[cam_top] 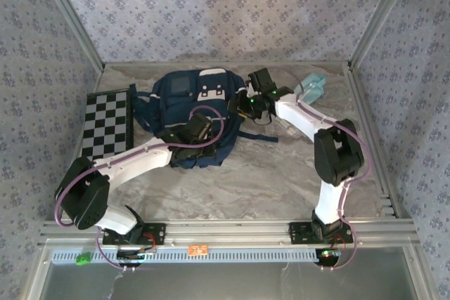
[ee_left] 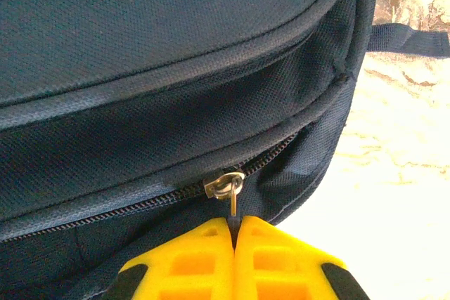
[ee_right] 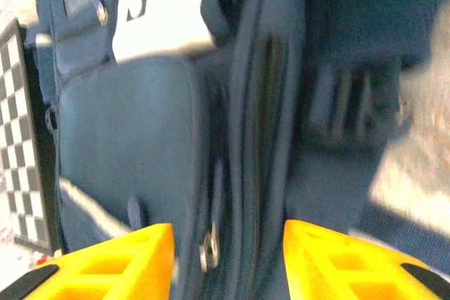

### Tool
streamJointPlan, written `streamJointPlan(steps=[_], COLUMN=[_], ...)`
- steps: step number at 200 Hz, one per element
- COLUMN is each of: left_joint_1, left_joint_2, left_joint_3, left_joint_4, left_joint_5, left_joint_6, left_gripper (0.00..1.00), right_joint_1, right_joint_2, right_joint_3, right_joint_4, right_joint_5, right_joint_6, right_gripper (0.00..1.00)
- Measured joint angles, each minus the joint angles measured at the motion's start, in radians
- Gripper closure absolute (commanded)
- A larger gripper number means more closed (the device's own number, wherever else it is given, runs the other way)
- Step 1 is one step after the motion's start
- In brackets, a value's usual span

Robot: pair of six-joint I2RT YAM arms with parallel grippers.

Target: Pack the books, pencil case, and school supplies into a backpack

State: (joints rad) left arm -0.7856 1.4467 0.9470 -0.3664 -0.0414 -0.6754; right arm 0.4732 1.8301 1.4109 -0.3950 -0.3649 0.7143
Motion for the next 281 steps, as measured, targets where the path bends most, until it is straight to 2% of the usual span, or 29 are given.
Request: streamJointPlan(steps=[32, 66, 85, 101, 114, 133, 169, 196, 242, 262, 281], left_joint_1=[0.0, 0.0, 0.0, 0.0, 0.003, 0.008, 0.012, 0.037, 0.154, 0.163, 0.139], left_joint_2=[0.0, 0.005, 0.009, 0.01, 0.011, 0.01, -0.001, -0.068, -0.169, -0.164, -0.134], left_joint_3=[0.0, 0.004, 0.004, 0.006, 0.011, 0.016, 0.017, -0.01, -0.102, -0.108, -0.1], left_joint_4=[0.001, 0.001, 0.001, -0.002, -0.005, -0.015, -0.043, -0.073, -0.117, -0.084, -0.046], left_joint_5=[0.001, 0.008, 0.008, 0.008, 0.007, 0.007, -0.005, -0.019, 0.005, 0.052, 0.073], left_joint_6=[0.0, 0.0, 0.0, 0.001, 0.005, 0.015, 0.047, 0.074, 0.141, 0.163, 0.163], left_gripper=[1.0, 1.0, 1.0, 1.0, 1.0, 1.0, 1.0, 1.0, 1.0, 1.0, 1.0], right_joint_1=[0.046, 0.107, 0.119, 0.122, 0.123, 0.123, 0.108, 0.076, -0.058, -0.1, -0.116], right_joint_2=[-0.085, -0.084, -0.072, -0.053, -0.04, -0.036, -0.037, -0.042, -0.039, -0.009, 0.024], right_joint_3=[-0.177, -0.209, -0.209, -0.209, -0.206, -0.197, -0.193, -0.167, -0.031, 0.029, 0.058], right_joint_4=[0.092, 0.167, 0.205, 0.214, 0.211, 0.201, 0.205, 0.177, 0.06, 0.025, 0.017], right_joint_5=[-0.067, -0.066, -0.057, -0.043, -0.027, -0.008, -0.027, -0.075, -0.156, -0.179, -0.182], right_joint_6=[0.125, 0.225, 0.264, 0.29, 0.291, 0.285, 0.267, 0.209, 0.078, 0.05, 0.046], right_gripper=[0.53, 0.55, 0.68, 0.7, 0.86, 1.0, 1.0, 1.0, 1.0, 1.0, 0.82])
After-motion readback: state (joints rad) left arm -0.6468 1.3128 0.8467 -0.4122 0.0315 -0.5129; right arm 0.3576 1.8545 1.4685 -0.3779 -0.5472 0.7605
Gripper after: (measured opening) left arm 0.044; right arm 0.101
